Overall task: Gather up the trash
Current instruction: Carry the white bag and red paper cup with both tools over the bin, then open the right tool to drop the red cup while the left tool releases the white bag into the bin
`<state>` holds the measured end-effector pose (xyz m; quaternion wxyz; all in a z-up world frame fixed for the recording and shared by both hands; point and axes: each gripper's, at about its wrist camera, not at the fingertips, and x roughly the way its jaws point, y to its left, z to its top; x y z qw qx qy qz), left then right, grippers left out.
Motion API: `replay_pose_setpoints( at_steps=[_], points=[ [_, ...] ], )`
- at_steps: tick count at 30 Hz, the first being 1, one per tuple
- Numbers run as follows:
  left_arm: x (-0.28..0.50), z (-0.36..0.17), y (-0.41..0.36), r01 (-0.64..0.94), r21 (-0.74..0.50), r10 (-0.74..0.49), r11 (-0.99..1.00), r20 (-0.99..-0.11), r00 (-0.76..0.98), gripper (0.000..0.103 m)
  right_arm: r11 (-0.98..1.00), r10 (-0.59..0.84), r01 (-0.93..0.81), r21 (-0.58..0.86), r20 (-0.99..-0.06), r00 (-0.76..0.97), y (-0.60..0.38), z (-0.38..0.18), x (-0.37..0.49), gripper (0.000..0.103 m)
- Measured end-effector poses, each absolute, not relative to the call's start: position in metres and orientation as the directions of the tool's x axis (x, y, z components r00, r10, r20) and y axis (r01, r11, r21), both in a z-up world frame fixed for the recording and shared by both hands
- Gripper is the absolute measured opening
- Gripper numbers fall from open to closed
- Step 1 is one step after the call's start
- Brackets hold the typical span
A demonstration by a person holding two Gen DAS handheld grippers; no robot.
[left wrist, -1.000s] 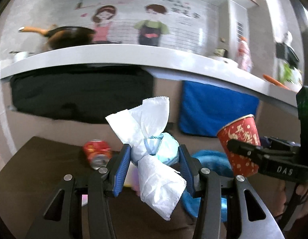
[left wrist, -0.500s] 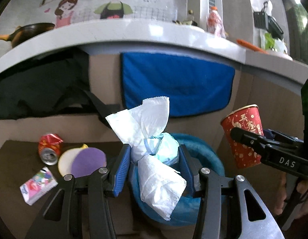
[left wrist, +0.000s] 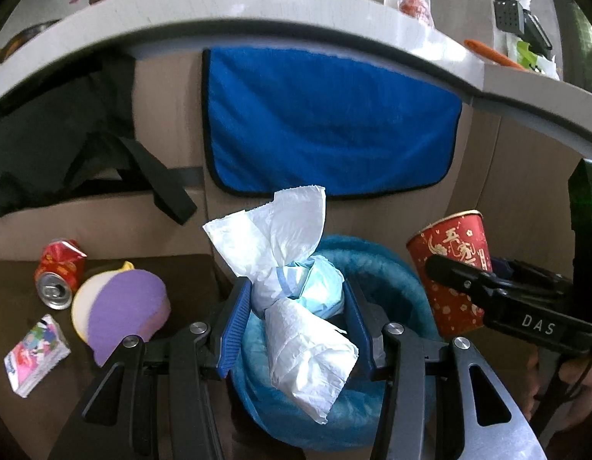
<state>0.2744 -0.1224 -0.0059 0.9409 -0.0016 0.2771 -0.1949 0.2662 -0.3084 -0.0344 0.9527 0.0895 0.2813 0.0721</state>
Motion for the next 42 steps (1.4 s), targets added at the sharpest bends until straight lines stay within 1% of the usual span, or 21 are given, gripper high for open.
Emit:
replay_pose_setpoints(
  at_steps=[10,18,20,21,23,24,25,26,28,32,34,37,39,42],
  points=[
    [0.302,-0.034,-0.124,0.358,-0.153,-0.379,0.921,-0.569,0.73,0.048,0.975,0.184,-0.075,0.211,-0.567,0.803,-0.309,-0.058,0.292,0.06],
    [0.314,-0.044,-0.126,0.364,-0.176,-0.393,0.915,-0.59,0.705,0.048,0.974,0.187,-0.072,0.215,-0.583,0.79,-0.309,-0.068,0.306,0.06],
    [0.316,-0.045,-0.126,0.367,-0.178,-0.398,0.913,-0.588,0.704,0.048,0.973,0.187,-0.07,0.218,-0.582,0.792,-0.31,-0.068,0.307,0.061],
    [0.317,-0.045,-0.126,0.377,-0.192,-0.414,0.906,-0.588,0.694,0.048,0.972,0.191,-0.07,0.226,-0.578,0.793,-0.311,-0.068,0.308,0.064],
    [0.321,-0.047,-0.123,0.402,-0.244,-0.464,0.883,-0.587,0.663,0.057,0.971,0.183,-0.054,0.235,-0.575,0.797,-0.314,-0.068,0.308,0.065],
    [0.323,-0.048,-0.121,0.402,-0.265,-0.477,0.876,-0.587,0.654,0.072,0.969,0.179,-0.043,0.242,-0.577,0.797,-0.316,-0.068,0.309,0.065],
    [0.325,-0.047,-0.119,0.399,-0.283,-0.486,0.872,-0.581,0.653,0.083,0.968,0.182,-0.04,0.249,-0.58,0.794,-0.317,-0.069,0.31,0.065],
    [0.324,-0.046,-0.116,0.398,-0.292,-0.493,0.869,-0.574,0.654,0.085,0.964,0.195,-0.043,0.264,-0.586,0.786,-0.318,-0.069,0.311,0.065],
    [0.323,-0.042,-0.113,0.397,-0.296,-0.494,0.869,-0.56,0.665,0.087,0.957,0.218,-0.052,0.284,-0.59,0.777,-0.319,-0.071,0.313,0.066],
    [0.319,-0.033,-0.104,0.385,-0.297,-0.487,0.874,-0.533,0.692,0.089,0.96,0.205,-0.043,0.276,-0.59,0.781,-0.318,-0.068,0.31,0.066],
    [0.316,-0.028,-0.097,0.376,-0.294,-0.477,0.879,-0.516,0.711,0.092,0.962,0.203,-0.05,0.267,-0.586,0.784,-0.316,-0.064,0.307,0.067],
    [0.312,-0.023,-0.086,0.356,-0.291,-0.459,0.888,-0.504,0.732,0.094,0.974,0.187,-0.063,0.218,-0.613,0.768,-0.308,-0.061,0.307,0.071],
    [0.31,-0.022,-0.08,0.348,-0.288,-0.45,0.892,-0.504,0.737,0.094,0.978,0.183,-0.072,0.195,-0.639,0.748,-0.303,-0.061,0.309,0.072],
    [0.301,-0.021,-0.07,0.338,-0.286,-0.441,0.897,-0.502,0.744,0.094,0.975,0.192,-0.069,0.211,-0.648,0.737,-0.3,-0.061,0.311,0.072]
  ],
)
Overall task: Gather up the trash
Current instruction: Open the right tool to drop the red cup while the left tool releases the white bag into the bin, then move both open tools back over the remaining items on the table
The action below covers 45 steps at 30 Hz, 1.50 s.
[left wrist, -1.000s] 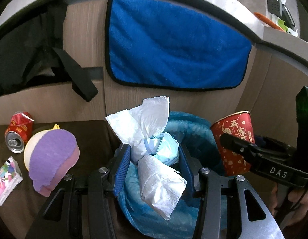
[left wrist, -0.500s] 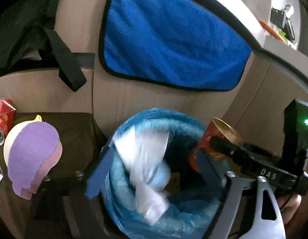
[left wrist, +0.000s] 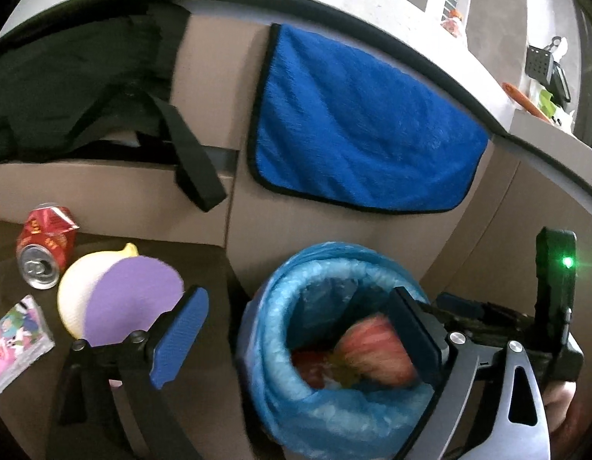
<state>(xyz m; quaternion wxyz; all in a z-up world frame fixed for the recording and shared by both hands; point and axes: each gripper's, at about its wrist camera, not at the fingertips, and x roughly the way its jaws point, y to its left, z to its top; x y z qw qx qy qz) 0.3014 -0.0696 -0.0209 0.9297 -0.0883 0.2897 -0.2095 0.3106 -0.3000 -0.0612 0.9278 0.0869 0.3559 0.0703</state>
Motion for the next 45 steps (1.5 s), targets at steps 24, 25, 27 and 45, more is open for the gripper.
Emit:
replay_pose_setpoints(
  at_steps=[24,25,27,45],
  points=[
    [0.249,-0.039,0.131,0.089,-0.226,-0.202,0.97,-0.542,0.816,0.1,0.959,0.219,-0.282,-0.023,-0.572,0.79,-0.149,-0.009,0.276,0.071],
    [0.247,-0.042,0.141,0.076,-0.234,-0.196,0.969,-0.55,0.812,0.1,0.954,0.233,-0.3,-0.02,-0.583,0.779,-0.136,-0.011,0.278,0.071],
    [0.245,-0.047,0.159,0.03,-0.245,-0.168,0.969,-0.567,0.806,0.1,0.946,0.253,-0.323,-0.011,-0.597,0.762,-0.122,-0.015,0.281,0.071],
    [0.342,-0.054,0.18,0.046,-0.467,-0.349,0.883,-0.587,0.73,0.098,0.934,0.304,-0.349,0.074,-0.675,0.672,-0.075,-0.048,0.313,0.071]
  ],
)
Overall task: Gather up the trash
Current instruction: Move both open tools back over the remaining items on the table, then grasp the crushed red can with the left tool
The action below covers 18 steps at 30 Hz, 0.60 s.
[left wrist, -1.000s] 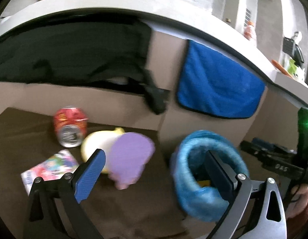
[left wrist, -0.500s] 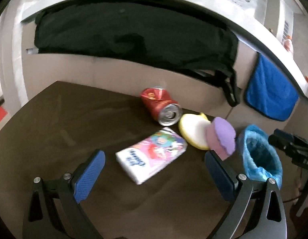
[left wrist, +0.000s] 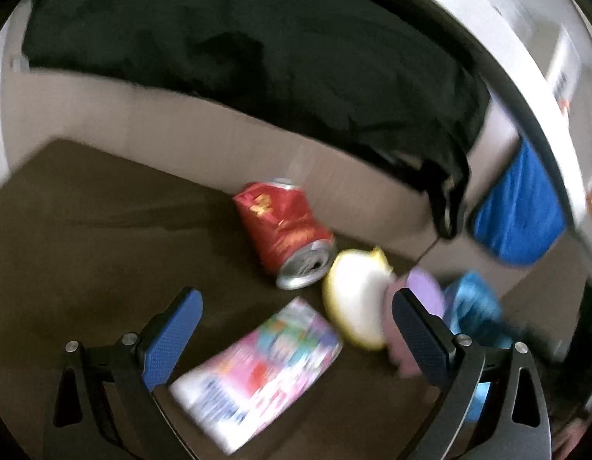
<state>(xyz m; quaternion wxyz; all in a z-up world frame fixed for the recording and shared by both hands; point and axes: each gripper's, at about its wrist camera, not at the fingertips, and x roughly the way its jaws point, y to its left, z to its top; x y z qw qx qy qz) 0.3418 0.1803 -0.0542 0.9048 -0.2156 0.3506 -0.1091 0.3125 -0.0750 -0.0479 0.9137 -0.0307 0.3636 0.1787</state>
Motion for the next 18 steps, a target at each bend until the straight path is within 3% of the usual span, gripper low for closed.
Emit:
replay_pose_setpoints(
  at_steps=[8,16,17,18],
  points=[
    [0.423,-0.091,0.195,-0.165,-0.635,-0.376,0.755,-0.625,0.684,0.09,0.949,0.27,-0.312,0.054,-0.653,0.708,-0.095,-0.057,0.313,0.071],
    [0.444,-0.097,0.176,-0.21,-0.602,-0.345,0.77,-0.671,0.656,0.087,0.949,0.298,-0.288,0.129,-0.664,0.685,-0.11,-0.074,0.326,0.071],
    [0.445,-0.096,0.173,-0.204,-0.598,-0.35,0.775,-0.675,0.649,0.084,0.948,0.303,-0.286,0.138,-0.666,0.682,-0.11,-0.075,0.327,0.071],
    [0.445,-0.097,0.169,-0.196,-0.593,-0.359,0.781,-0.684,0.635,0.073,0.948,0.306,-0.284,0.147,-0.668,0.679,-0.111,-0.076,0.327,0.071]
  ],
)
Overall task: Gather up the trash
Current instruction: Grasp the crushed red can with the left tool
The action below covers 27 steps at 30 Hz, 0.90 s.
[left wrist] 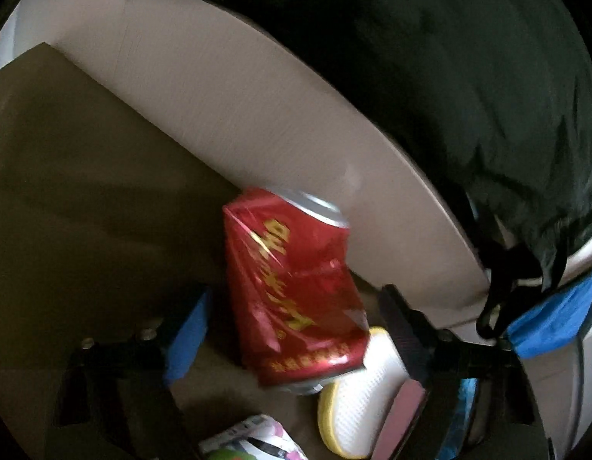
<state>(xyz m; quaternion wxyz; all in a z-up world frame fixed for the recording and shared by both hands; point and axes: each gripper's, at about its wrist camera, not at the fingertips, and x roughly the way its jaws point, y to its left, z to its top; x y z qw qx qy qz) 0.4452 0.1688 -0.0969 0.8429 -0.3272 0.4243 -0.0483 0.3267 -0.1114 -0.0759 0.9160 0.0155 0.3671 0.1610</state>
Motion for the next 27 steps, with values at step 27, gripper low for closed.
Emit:
replay_pose_setpoints(
  at_steps=[27],
  points=[
    [0.245,-0.056,0.245,-0.141,-0.37,-0.096,0.918,-0.555,0.826,0.07,0.893,0.372,-0.441,0.086,-0.691,0.619,-0.002,-0.046,0.314,0.071]
  ],
)
